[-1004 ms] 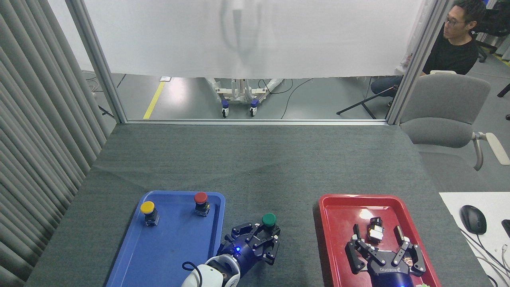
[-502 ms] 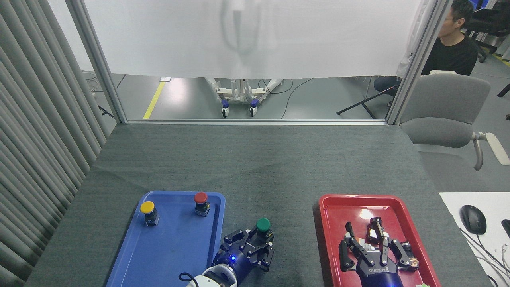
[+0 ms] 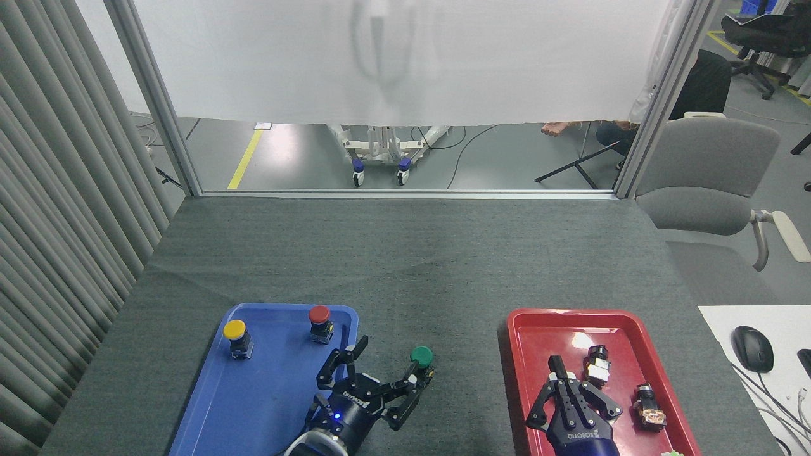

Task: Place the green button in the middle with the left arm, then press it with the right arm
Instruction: 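Release the green button and withdraw the left hand, then move the right hand over the green button and press it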

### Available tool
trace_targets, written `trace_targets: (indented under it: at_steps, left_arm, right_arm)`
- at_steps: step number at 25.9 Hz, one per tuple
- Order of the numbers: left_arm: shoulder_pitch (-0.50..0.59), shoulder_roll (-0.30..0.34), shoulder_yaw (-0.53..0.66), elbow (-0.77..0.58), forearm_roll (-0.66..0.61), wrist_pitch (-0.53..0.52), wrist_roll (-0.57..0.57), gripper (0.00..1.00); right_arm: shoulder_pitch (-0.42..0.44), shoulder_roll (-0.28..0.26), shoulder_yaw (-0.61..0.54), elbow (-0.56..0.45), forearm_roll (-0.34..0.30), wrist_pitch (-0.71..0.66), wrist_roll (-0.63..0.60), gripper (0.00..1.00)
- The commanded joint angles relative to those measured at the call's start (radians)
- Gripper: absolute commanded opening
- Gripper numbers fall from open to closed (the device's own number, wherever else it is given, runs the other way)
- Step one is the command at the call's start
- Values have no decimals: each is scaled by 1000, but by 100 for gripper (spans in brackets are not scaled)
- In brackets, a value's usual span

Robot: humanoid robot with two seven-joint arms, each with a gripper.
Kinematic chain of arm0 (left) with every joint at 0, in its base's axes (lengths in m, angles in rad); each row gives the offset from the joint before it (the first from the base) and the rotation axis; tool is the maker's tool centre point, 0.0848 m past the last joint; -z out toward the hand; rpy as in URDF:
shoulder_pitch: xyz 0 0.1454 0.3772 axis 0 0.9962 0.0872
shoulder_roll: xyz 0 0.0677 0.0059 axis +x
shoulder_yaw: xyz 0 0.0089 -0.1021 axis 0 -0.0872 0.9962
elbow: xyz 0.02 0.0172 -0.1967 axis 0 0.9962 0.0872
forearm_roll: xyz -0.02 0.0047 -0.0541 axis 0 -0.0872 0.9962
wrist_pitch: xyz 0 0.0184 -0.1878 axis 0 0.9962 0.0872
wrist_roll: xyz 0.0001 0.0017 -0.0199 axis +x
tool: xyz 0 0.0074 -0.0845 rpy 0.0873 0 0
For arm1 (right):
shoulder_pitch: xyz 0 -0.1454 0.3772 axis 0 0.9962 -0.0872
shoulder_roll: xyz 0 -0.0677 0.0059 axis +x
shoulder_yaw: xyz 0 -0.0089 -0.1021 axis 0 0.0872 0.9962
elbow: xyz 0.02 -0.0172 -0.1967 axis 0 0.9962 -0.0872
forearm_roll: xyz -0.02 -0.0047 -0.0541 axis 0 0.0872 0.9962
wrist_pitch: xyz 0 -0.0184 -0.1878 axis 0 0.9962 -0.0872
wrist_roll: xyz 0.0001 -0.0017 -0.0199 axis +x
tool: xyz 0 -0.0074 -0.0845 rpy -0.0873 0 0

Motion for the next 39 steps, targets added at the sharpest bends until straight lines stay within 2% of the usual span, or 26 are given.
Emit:
trace_targets:
  at_steps: [1, 6, 10, 14, 18, 23, 27, 35, 39]
  left_arm:
    - [66, 122, 88, -124, 36, 29, 0, 100]
    - [203, 131, 378, -239, 60, 8, 0, 100]
    - [252, 185, 497, -237, 64, -78, -1, 100]
    - [339, 187, 615, -249, 64, -138, -3, 100]
    - [353, 179, 666, -271, 77, -179, -3, 100]
    - [358, 162, 686, -280, 212, -187, -4, 100]
    - [347, 156, 686, -274, 205, -184, 2, 100]
    - [315, 156, 680, -265, 195, -176, -8, 100]
    - [281, 150, 649, -249, 189, -175, -87, 100]
  right_arm:
    - [-21, 9, 10, 39, 7, -2, -1, 0]
    - [-89, 14, 85, 110, 15, 10, 2, 0]
    - [-133, 32, 125, 164, 38, 30, 2, 0]
    - [-178, 44, 176, 234, 41, 51, 2, 0]
    - [-242, 69, 233, 308, 48, 87, 2, 0]
    - [-330, 113, 283, 441, 88, 117, 4, 0]
    - [-341, 133, 302, 481, 94, 122, 19, 0]
    - [-339, 133, 320, 541, 94, 128, 35, 0]
    - [-339, 152, 322, 559, 94, 156, 36, 0]
